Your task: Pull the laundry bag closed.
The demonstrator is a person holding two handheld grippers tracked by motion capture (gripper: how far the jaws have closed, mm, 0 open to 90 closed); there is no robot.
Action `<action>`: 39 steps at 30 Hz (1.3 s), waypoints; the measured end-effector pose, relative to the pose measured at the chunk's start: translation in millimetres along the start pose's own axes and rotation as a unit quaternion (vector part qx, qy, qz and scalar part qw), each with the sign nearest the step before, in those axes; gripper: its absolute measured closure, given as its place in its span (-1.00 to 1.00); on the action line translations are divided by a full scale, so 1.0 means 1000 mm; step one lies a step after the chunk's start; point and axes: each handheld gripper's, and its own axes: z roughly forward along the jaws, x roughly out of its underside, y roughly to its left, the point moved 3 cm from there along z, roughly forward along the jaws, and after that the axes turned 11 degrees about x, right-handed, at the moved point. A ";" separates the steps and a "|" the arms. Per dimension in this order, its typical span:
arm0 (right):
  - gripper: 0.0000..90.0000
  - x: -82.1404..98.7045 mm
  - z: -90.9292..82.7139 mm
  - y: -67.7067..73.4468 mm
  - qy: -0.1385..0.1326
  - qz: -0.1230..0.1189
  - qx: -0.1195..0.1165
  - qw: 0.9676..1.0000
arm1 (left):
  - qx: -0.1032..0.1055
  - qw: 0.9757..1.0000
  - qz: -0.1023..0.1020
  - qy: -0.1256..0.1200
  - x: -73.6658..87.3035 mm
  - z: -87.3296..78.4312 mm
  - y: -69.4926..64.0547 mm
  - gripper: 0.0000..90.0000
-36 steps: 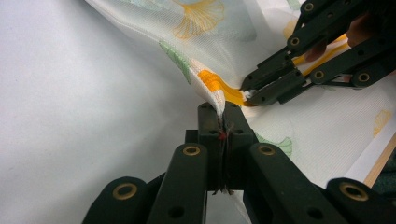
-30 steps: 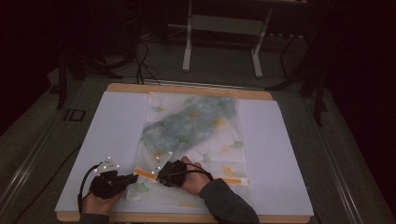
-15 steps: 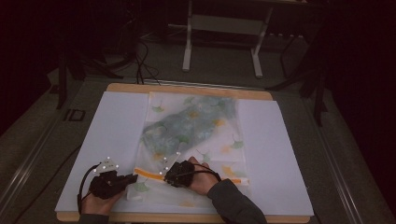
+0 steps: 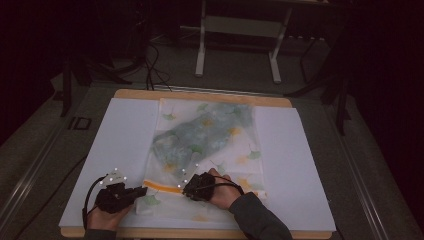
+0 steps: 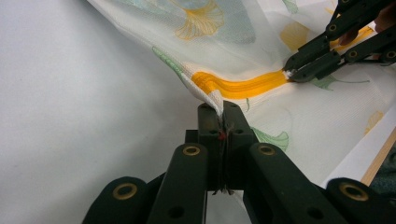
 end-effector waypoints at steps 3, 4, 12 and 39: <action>0.87 0.002 -0.001 -0.001 0.003 -0.001 0.000 1.000 | -0.001 1.000 0.000 0.000 0.000 0.000 0.000 0.97; 0.87 0.003 -0.002 -0.001 0.003 -0.001 0.001 1.000 | 0.000 1.000 0.000 0.000 0.000 0.000 0.000 0.97; 0.87 0.009 -0.005 -0.003 0.007 0.000 0.002 1.000 | 0.000 1.000 0.001 0.002 0.000 -0.001 0.001 0.97; 0.88 0.034 -0.020 -0.010 0.021 0.009 0.013 1.000 | -0.001 1.000 -0.001 0.002 0.001 -0.001 0.001 0.97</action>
